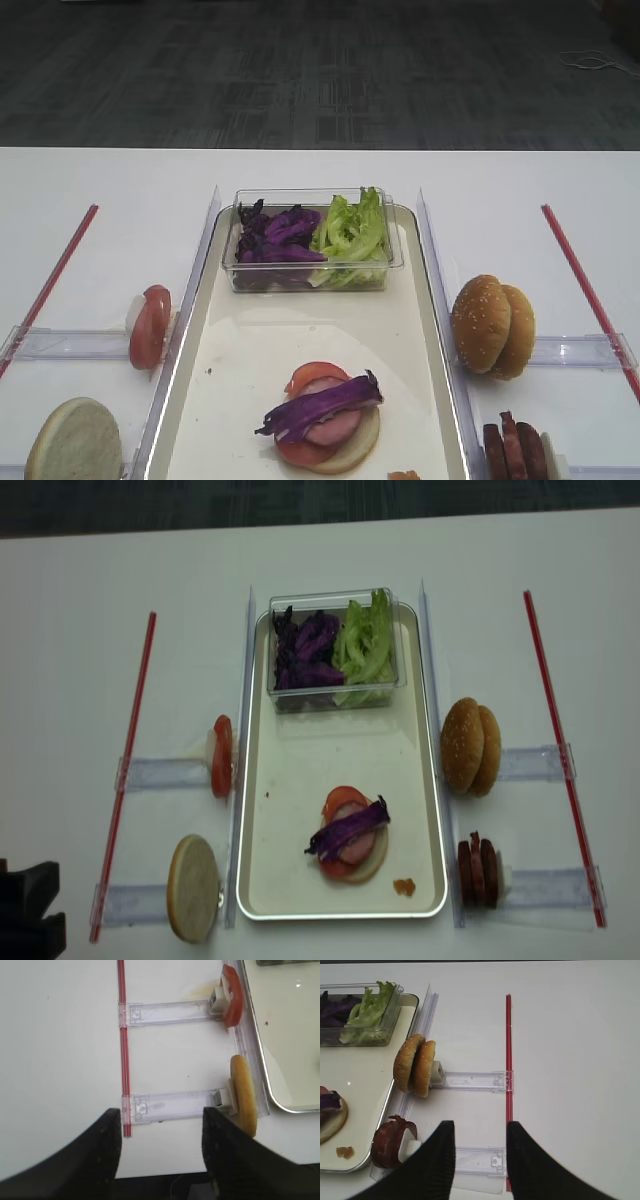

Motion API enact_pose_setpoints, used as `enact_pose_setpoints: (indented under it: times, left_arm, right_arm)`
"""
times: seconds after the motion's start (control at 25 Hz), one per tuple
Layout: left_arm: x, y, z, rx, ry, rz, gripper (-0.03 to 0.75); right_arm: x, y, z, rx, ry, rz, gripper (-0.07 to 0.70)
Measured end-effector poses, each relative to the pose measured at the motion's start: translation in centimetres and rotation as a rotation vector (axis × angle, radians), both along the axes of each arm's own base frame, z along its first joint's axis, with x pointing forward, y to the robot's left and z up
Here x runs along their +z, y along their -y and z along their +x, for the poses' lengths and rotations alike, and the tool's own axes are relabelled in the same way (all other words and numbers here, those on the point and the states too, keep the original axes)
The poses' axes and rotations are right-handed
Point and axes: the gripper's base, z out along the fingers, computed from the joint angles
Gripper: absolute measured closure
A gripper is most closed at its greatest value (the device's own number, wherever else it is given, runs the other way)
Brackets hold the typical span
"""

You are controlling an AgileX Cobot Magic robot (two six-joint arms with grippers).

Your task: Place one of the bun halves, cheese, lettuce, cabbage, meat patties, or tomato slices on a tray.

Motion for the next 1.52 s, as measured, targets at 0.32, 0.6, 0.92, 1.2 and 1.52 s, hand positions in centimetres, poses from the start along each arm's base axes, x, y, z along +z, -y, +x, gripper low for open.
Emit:
enact_pose_setpoints:
  times: [0.32, 0.6, 0.92, 1.2, 1.52]
  left_arm:
    - [0.2, -0.1, -1.6, 0.000, 0.093, -0.003, 0.336]
    - [-0.4, 0.0, -2.7, -0.004, 0.134, -0.010, 0.336]
    - [-1.0, 0.0, -3.9, -0.006, 0.190, -0.017, 0.336]
    - [-1.0, 0.0, -4.7, -0.007, 0.240, -0.021, 0.336]
    - [-1.2, 0.0, -6.0, -0.011, 0.303, -0.028, 0.336]
  right_arm:
    - [0.0, 0.0, 0.0, 0.000, 0.000, 0.000, 0.360]
    - [0.0, 0.0, 0.0, 0.000, 0.000, 0.000, 0.360]
    - [0.0, 0.0, 0.0, 0.000, 0.000, 0.000, 0.360]
    - [0.0, 0.0, 0.0, 0.000, 0.000, 0.000, 0.360]
    - [0.0, 0.0, 0.0, 0.000, 0.000, 0.000, 0.360]
